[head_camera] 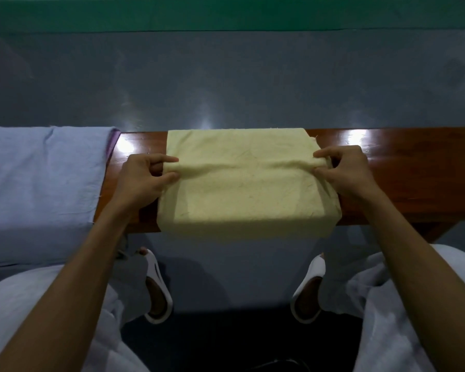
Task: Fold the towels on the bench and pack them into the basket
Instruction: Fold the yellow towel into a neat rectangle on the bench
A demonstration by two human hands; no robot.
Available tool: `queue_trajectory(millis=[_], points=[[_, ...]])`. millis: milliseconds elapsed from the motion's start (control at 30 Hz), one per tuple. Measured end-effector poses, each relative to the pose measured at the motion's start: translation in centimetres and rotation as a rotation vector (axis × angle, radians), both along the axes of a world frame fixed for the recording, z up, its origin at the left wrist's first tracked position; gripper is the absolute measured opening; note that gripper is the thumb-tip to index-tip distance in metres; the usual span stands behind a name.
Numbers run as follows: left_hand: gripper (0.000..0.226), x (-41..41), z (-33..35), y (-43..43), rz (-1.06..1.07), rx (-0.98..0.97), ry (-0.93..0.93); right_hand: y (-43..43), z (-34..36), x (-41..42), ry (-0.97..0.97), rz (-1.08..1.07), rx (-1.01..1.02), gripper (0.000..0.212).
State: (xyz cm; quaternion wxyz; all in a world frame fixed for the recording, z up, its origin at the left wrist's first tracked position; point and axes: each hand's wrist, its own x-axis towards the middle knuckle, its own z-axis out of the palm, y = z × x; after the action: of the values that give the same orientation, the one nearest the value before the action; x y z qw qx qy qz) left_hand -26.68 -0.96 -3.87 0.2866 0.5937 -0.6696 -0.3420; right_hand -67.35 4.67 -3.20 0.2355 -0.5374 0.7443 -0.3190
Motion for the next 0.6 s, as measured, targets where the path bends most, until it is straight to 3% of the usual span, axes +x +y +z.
queue_trajectory(millis=[167, 600], points=[[0.033, 0.25, 0.01, -0.07, 0.036, -0.055, -0.034, 0.1, -0.05, 0.07, 0.091, 0.015, -0.068, 0.038], [0.022, 0.2, 0.63, 0.17, 0.143, -0.218, -0.003, 0.05, 0.82, -0.32, 0.118, -0.067, -0.218, 0.021]])
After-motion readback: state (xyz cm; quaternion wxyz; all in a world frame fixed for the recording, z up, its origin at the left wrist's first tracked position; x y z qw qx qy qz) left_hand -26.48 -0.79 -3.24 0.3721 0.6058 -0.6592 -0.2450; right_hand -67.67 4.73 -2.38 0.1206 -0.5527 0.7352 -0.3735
